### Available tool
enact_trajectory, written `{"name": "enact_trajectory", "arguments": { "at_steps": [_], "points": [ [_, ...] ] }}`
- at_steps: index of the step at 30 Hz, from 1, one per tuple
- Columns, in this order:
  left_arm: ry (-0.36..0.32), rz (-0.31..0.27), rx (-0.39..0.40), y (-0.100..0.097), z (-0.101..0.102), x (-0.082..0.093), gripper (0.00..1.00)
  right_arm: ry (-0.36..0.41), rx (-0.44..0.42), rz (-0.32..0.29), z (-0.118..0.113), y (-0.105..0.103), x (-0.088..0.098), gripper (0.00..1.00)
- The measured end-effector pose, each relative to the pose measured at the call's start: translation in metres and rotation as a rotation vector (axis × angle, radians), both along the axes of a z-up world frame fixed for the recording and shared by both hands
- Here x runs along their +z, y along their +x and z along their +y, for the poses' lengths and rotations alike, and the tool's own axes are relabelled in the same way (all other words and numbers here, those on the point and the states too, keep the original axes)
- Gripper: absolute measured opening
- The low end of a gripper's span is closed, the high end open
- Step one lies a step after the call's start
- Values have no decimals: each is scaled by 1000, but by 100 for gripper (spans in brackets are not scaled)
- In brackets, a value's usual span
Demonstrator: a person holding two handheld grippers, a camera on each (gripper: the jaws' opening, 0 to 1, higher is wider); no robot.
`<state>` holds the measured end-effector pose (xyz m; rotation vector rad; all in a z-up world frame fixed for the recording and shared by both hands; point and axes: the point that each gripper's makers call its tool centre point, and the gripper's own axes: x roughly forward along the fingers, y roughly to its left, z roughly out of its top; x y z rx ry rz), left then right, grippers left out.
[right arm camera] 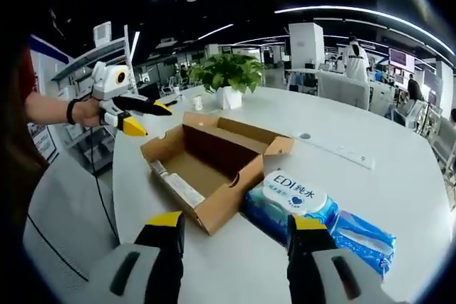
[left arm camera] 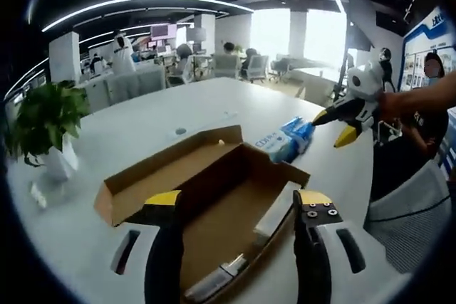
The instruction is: Operate the shoe box by opening the lid, removing the specified soft item, and placing it in the target area until the item is outside and the box remains undamaged.
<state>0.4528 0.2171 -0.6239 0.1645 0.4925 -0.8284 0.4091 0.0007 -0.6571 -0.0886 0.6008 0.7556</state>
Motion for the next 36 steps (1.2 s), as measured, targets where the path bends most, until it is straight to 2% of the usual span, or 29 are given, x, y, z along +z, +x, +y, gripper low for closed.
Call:
{"name": "enact_trajectory", "arguments": {
  "at_steps": [10, 16, 21, 29, 36],
  "points": [
    [-25, -10, 73, -6, 26, 5, 63, -11, 56, 5, 28, -6, 1, 56],
    [-35, -8, 102, -12, 41, 4, 63, -26, 89, -2, 42, 1, 6, 56],
    [-39, -6, 130, -16, 54, 4, 62, -44, 111, 2, 43, 12, 4, 55],
    [-38, -2, 141, -24, 60, 3, 62, -78, 156, 10, 58, 21, 3, 55],
    [-60, -9, 152, -26, 63, 9, 63, -147, 228, 3, 71, 36, 4, 55]
  ]
}}
